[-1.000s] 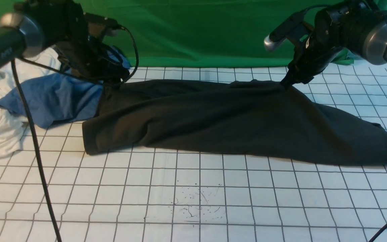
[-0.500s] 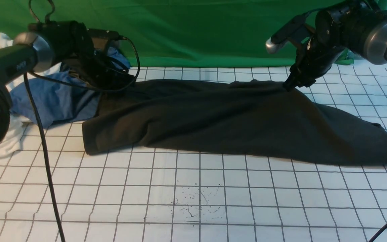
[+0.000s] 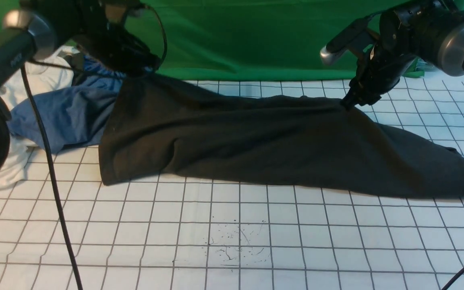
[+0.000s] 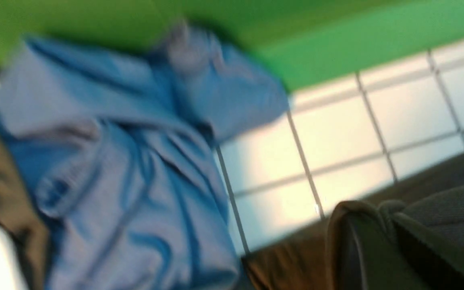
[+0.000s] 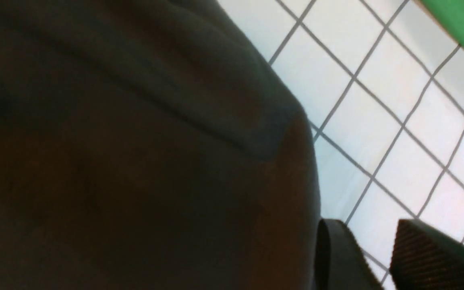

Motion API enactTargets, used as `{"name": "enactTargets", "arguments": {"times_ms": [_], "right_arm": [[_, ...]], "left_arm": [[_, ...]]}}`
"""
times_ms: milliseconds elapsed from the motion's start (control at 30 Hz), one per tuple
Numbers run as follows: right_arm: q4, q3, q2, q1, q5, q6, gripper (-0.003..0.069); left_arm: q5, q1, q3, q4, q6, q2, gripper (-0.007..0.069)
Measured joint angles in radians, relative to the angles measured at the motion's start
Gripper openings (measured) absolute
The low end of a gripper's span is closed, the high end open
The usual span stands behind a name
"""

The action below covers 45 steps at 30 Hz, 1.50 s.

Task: Fold a long-sleeved shirt over a white checkered tablecloth.
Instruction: 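Fold the black garment in half by bringing its near edge over to the far edge, then pull the folded dark garment lengthwise by its ends to straighten it flat on the table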

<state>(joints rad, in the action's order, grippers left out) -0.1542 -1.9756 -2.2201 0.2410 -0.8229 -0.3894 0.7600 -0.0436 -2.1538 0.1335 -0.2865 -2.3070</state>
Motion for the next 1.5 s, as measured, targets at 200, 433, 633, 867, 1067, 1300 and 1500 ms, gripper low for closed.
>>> {"name": "enactTargets", "arguments": {"times_ms": [200,433,633,867,1067,1300,1500], "right_arm": [[0.000,0.000,0.000,-0.002,0.000,0.000,0.0242],[0.000,0.000,0.000,-0.002,-0.002,0.000,0.0242],[0.000,-0.022,0.000,-0.002,-0.065,0.041,0.0316],[0.004,-0.092,0.060,-0.021,-0.249,0.121,0.0510],[0.023,-0.023,0.172,-0.106,-0.337,0.165,0.0538],[0.120,0.387,0.414,-0.224,-0.189,0.222,0.0538],[0.131,0.703,0.522,-0.341,-0.007,0.310,0.0540]], "left_arm": [[0.011,0.007,-0.017,-0.055,0.000,0.000,-0.0026],[0.002,0.053,-0.017,-0.045,0.019,-0.001,-0.0026],[-0.007,0.059,-0.017,-0.020,0.019,-0.001,0.0010],[0.096,0.062,-0.017,-0.019,0.019,0.024,0.0338],[0.255,0.062,-0.024,0.023,0.021,0.096,0.0581],[0.444,0.062,0.025,0.036,0.050,0.132,0.0568],[0.452,0.062,0.245,0.060,0.054,0.194,0.0525]]}}
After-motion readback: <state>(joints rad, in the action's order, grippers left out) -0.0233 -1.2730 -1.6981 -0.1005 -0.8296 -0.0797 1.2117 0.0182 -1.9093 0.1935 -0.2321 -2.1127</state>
